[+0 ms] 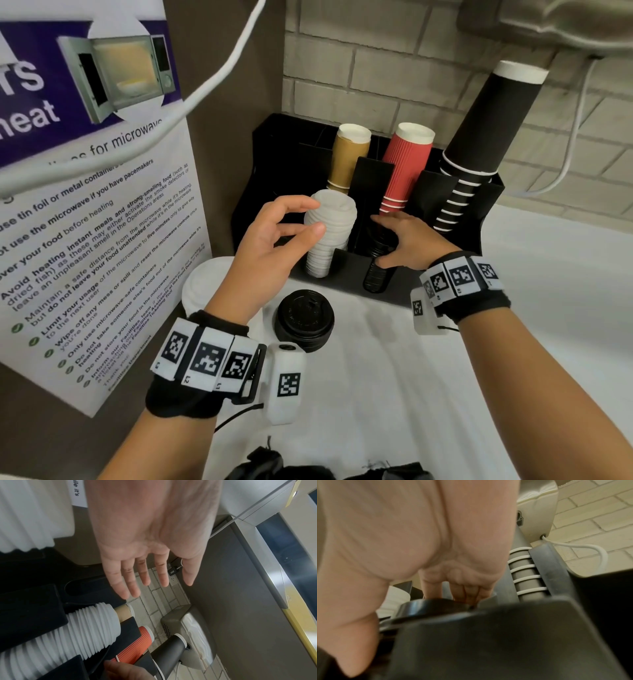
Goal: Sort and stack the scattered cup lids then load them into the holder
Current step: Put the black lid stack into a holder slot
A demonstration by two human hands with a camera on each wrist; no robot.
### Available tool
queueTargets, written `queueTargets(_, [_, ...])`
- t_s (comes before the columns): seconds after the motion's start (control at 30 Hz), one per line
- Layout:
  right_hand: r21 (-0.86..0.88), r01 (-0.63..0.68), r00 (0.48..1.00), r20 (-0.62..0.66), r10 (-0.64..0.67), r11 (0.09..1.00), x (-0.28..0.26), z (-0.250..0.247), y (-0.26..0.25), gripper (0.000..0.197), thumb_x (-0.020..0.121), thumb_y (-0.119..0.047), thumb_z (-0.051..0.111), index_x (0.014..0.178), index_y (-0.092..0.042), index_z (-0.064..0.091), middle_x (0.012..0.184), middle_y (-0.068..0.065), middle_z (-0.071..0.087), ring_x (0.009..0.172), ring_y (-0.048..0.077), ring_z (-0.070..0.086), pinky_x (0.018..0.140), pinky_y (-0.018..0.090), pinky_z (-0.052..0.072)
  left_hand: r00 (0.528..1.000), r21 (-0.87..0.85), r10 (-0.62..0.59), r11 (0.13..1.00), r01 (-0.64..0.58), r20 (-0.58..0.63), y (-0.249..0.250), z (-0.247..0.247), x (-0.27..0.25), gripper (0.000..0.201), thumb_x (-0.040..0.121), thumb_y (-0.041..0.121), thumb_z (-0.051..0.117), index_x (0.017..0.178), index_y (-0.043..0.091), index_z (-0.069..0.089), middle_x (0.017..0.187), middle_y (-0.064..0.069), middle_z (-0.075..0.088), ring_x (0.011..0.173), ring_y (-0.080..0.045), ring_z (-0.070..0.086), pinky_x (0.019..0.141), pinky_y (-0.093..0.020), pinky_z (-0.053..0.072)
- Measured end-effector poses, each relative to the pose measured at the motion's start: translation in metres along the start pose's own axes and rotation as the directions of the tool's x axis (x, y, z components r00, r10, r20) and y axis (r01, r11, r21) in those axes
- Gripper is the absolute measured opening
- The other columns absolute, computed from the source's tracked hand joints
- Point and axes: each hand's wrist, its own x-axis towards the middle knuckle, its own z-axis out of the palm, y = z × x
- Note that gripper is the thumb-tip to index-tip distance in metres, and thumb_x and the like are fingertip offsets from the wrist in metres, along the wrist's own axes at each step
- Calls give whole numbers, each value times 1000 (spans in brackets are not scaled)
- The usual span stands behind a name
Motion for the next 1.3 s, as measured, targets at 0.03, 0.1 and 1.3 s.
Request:
queueTargets(0.03, [15,-3,1000,8,3,1000,0,-1,1,89,77,-21,76,151,-17,26,154,9,27,140,26,29,116,37,26,1000,0,0,1000,0,2,0,0,0,42,75,54,61,113,37,60,128,8,55,106,-7,63,104,-53,45])
queueTargets(0.1, [31,10,1000,29,-10,999,0,-2,2,87,81,-20,74,152,-14,24,156,10,26,142,24,27,113,29,24,1000,1,1,1000,-1,0,0,1,-1,42,75,54,61,113,37,60,128,8,55,106,-7,63,104,-53,44])
queueTargets(1.3, [-180,338,910,311,-273,924,-24,99,-97,92,66,-55,78,143,-38,30,130,8,42,121,28,40,92,40,41,999,8,18,1000,-18,-44,-2,-10,-1,35,77,52,61,111,41,61,127,9,56,105,-8,63,102,-50,48])
